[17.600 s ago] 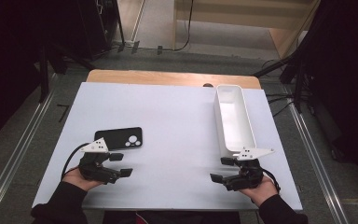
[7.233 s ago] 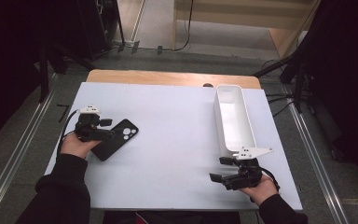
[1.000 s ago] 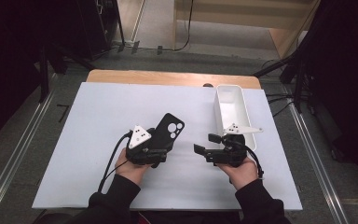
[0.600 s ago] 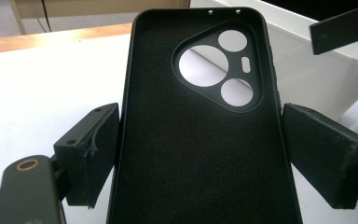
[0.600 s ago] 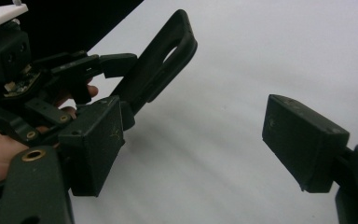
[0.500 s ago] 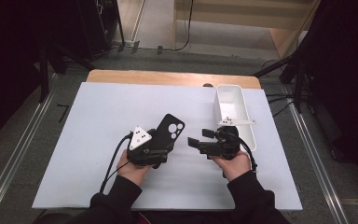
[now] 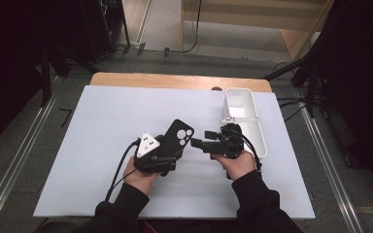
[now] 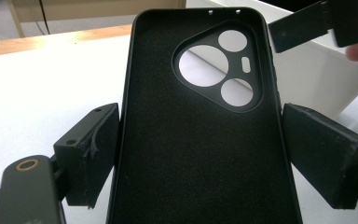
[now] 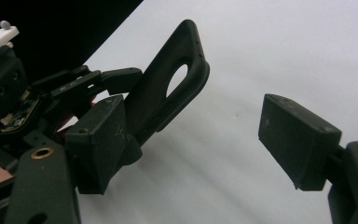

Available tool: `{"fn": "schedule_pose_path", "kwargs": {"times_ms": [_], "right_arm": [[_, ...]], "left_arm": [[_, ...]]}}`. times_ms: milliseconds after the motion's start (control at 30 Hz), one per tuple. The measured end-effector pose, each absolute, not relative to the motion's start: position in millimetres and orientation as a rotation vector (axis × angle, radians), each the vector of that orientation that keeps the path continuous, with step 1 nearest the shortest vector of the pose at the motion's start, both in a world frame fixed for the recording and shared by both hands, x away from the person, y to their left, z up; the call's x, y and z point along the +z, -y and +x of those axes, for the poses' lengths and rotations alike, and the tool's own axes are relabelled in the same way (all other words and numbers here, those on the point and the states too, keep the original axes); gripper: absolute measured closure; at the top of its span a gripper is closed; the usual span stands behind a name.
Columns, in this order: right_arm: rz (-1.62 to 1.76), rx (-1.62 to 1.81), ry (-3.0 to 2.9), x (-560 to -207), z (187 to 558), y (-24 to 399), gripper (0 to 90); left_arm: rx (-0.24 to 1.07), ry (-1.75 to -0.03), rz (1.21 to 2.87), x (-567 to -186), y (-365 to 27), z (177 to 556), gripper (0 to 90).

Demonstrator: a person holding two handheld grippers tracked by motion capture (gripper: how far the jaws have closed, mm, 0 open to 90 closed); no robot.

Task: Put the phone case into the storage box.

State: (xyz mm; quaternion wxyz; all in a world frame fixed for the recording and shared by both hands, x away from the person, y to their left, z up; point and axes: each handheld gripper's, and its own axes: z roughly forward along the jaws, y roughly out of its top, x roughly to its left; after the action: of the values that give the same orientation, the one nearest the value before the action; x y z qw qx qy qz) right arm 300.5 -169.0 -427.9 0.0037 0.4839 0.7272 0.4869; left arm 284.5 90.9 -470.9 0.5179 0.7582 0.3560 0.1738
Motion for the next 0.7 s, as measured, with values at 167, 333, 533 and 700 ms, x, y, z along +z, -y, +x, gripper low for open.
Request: {"fn": "schedule_pose_path", "kwargs": {"times_ms": [167,333,533,700], "right_arm": [[1.538,1.528,-2.286,-427.4,307.1,167.4,23.0],[1.588,1.550,-2.278,-426.9,314.6,166.9,25.5],[1.613,1.549,-2.304,-430.6,321.0,161.2,28.5],[1.635,1.554,-2.309,-431.1,325.1,159.3,31.4]], "left_arm": [[0.427,-0.849,1.818,-470.9,-90.2,283.8,13.9],[0.430,-0.845,1.820,-470.9,-88.8,281.9,13.9],[0.425,-0.840,1.827,-470.3,-87.9,281.2,13.9],[0.423,-0.839,1.830,-470.4,-86.3,280.8,13.9]]}}
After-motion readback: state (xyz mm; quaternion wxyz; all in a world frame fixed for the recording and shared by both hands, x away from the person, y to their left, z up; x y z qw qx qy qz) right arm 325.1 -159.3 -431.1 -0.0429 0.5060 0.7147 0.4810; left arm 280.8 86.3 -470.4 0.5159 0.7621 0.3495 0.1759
